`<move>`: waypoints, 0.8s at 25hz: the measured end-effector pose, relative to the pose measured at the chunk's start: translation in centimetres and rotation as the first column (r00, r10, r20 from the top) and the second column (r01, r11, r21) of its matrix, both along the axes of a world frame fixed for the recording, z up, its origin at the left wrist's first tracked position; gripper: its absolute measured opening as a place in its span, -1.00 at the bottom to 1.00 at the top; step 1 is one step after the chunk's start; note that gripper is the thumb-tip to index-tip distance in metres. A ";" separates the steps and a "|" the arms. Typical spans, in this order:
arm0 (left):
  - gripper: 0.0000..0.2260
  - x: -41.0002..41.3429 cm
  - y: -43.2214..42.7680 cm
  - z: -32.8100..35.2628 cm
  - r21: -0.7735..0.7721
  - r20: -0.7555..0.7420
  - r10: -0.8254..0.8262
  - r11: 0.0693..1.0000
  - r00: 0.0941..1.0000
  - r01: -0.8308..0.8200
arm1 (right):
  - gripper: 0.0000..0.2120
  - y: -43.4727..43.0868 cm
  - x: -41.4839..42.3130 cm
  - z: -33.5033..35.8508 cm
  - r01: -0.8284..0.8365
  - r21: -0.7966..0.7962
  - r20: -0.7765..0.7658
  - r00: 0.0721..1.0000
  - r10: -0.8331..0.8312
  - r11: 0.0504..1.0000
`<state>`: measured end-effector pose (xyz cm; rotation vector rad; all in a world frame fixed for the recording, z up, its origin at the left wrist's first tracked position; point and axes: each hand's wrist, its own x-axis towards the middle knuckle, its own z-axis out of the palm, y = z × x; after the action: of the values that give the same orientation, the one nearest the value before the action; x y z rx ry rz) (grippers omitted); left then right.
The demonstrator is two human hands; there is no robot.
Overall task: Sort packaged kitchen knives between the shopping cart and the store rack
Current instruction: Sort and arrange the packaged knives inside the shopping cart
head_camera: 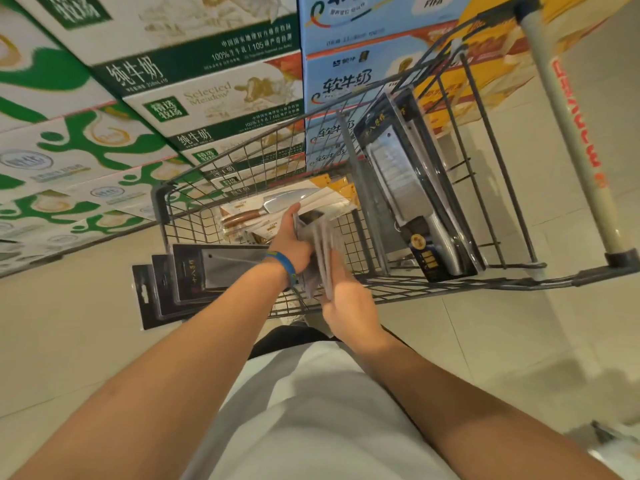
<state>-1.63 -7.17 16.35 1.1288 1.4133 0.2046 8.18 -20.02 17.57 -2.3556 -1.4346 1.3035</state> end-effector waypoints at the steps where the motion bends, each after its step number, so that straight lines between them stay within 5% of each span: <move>1: -0.31 -0.1 0.6 0.0 -0.016 0.020 -0.009 1.000 1.000 0.009 | -0.26 0.2 0.3 -0.2 -0.061 -0.029 0.022 0.998 0.062 0.998; 3: -0.31 -0.3 1.3 0.0 -0.116 0.078 0.068 0.992 0.995 -0.058 | -0.17 0.9 1.3 -0.7 -0.108 -0.082 0.032 0.993 0.111 0.991; 7: -0.27 0.5 1.1 1.1 -0.177 0.075 0.023 0.984 0.997 -0.010 | -0.39 2.3 2.9 -2.0 -0.147 -0.136 0.064 0.986 0.157 0.980; 11: -0.62 3.5 -0.2 2.4 -0.088 -0.094 -0.074 0.994 0.993 0.066 | -0.21 3.2 2.3 -2.4 -0.021 -0.213 -0.037 0.999 0.013 0.977; 13: -0.73 4.8 -1.4 2.6 0.034 -0.205 -0.079 0.996 0.975 0.088 | -0.20 3.2 2.4 -2.6 -0.078 -0.266 -0.022 0.997 0.075 0.961; 16: -0.64 5.6 -2.7 1.9 0.210 -0.353 -0.141 0.951 0.925 0.226 | -0.26 2.3 2.9 -1.5 -0.188 -0.260 0.024 0.979 0.201 0.947; 20: -0.61 5.9 -2.2 1.3 0.231 -0.380 -0.107 0.951 0.919 0.206 | -0.53 1.4 3.5 1.3 -0.147 -0.088 -0.085 0.987 0.139 0.985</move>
<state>4.31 -9.39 17.65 1.5596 1.6431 0.0714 11.68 -18.58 18.88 -2.2649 -1.5779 1.5130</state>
